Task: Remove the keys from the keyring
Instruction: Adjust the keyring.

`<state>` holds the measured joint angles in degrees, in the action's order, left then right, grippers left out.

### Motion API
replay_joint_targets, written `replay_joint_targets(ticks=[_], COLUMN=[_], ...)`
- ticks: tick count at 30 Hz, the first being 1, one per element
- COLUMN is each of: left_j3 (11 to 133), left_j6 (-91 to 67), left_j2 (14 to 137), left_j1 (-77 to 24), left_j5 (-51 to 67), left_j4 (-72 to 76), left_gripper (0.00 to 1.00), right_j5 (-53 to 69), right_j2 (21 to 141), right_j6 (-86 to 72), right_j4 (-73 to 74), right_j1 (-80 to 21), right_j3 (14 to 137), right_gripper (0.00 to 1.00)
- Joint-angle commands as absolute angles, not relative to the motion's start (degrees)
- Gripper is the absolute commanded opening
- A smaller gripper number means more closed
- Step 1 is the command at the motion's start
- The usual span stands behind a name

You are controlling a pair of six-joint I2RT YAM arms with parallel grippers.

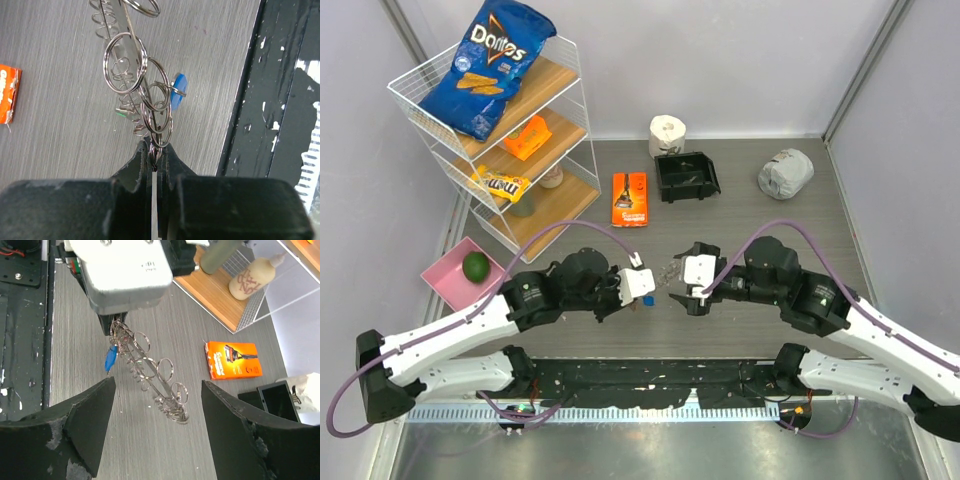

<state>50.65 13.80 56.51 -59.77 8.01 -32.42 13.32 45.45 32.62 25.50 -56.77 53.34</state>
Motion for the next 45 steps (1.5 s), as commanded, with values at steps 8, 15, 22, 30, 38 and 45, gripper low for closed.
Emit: replay_joint_targets(ticks=[8, 15, 22, 30, 38, 45], left_j3=[52.39, 49.66, 48.87, 48.69, 48.96, 48.6], left_j6=[17.75, 18.02, 17.4, 17.84, 17.93, 18.02], left_j2=[49.84, 45.09, 43.24, 42.8, 42.9, 42.19], left_j1=[-62.23, -62.31, -62.14, -62.31, -62.31, -62.31], left_j5=[6.94, 10.28, 9.84, 14.5, 15.47, 17.49], left_j4=[-29.27, -25.23, -23.38, -22.76, -22.86, -22.41], left_gripper=[0.0, 0.0, 0.0, 0.0, 0.0, 0.0], right_j5=[21.53, 22.32, 24.17, 24.96, 26.54, 25.31], right_j2=[52.12, 53.52, 54.67, 55.46, 56.16, 56.6], right_j6=[38.23, 37.0, 34.9, 33.49, 33.4, 32.96], right_j4=[30.85, 29.09, 27.6, 26.11, 25.84, 25.05], right_j1=[-56.87, -56.87, -56.87, -56.87, -56.95, -57.04], right_j3=[59.24, 58.89, 58.71, 58.45, 58.27, 57.74], right_gripper=[0.72, 0.4, 0.08, 0.54, 0.46, 0.62])
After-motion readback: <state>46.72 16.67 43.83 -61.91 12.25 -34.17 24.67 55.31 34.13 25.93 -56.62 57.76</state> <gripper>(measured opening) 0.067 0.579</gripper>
